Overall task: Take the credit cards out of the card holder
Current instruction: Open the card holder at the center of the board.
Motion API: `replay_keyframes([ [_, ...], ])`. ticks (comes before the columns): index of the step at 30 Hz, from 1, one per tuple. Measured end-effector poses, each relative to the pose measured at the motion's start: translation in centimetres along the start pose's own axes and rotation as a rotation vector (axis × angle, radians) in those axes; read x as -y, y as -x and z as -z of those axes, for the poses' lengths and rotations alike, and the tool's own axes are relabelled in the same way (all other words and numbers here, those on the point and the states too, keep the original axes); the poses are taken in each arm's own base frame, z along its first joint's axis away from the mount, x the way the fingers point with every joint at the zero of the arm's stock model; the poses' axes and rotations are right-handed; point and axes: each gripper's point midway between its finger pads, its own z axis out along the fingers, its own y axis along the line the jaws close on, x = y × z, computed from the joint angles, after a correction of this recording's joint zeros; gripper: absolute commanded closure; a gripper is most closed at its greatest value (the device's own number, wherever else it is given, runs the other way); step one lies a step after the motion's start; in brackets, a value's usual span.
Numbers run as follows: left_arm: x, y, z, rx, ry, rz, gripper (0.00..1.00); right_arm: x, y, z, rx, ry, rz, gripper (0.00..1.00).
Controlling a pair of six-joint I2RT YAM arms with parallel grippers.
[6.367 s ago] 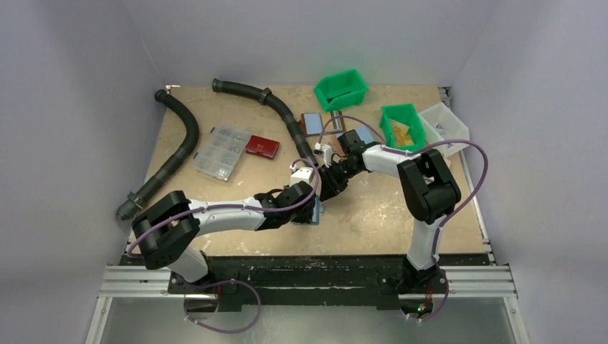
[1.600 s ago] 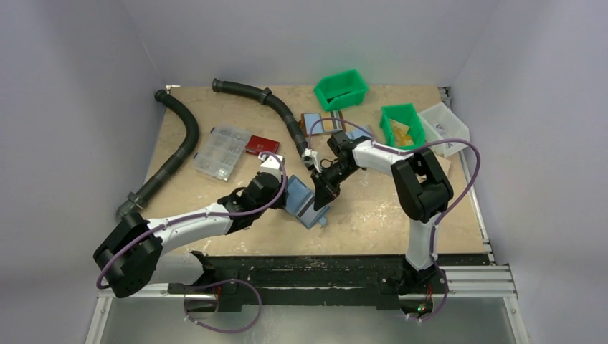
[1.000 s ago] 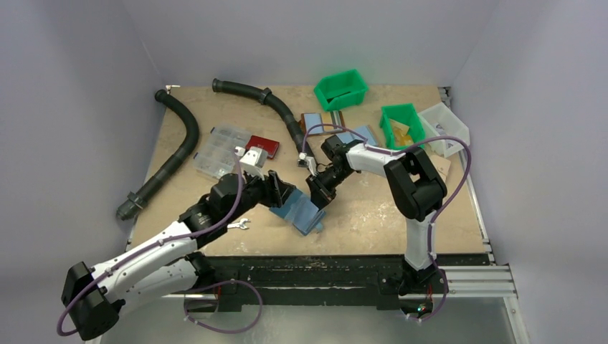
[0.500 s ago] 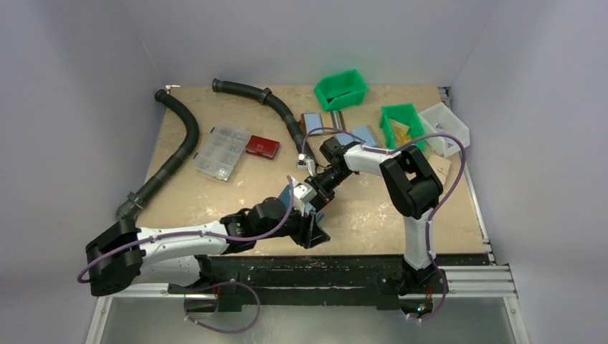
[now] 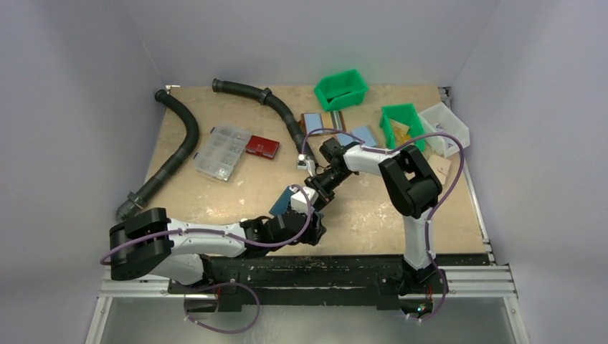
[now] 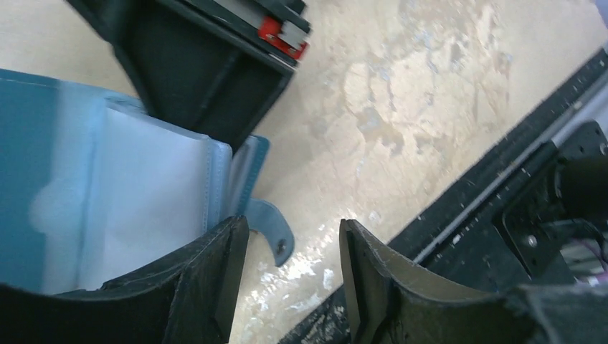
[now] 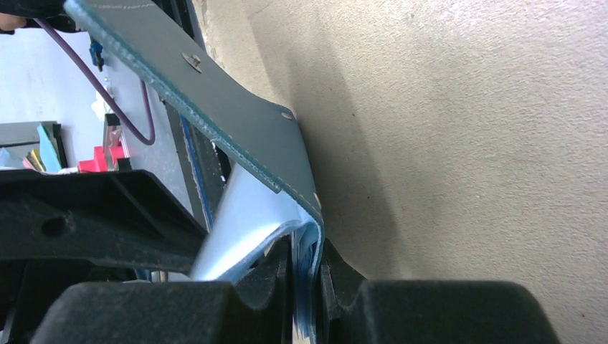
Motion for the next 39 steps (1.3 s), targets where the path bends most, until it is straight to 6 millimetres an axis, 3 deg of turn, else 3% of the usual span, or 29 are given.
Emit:
replay_keyframes([
  [13, -4.8, 1.7, 0.8, 0.101, 0.243, -0.002, 0.41, 0.0, 0.0, 0.0, 0.000, 0.001, 0.000, 0.94],
  [19, -5.8, 2.6, 1.7, 0.115, 0.273, -0.030, 0.37, -0.1, 0.0, 0.0, 0.001, 0.004, 0.000, 0.94],
  [24, -7.9, 2.8, 1.7, 0.087, 0.323, -0.040, 0.39, -0.1, 0.0, 0.0, 0.000, 0.005, 0.002, 0.93],
  [31, -9.0, 3.4, 1.2, 0.050, 0.297, -0.069, 0.42, 0.1, -0.1, 0.1, -0.032, 0.014, 0.053, 0.82],
  [39, -9.1, 2.2, 0.6, 0.001, 0.264, -0.151, 0.42, 0.1, -0.7, 0.5, -0.069, 0.008, 0.106, 0.65],
])
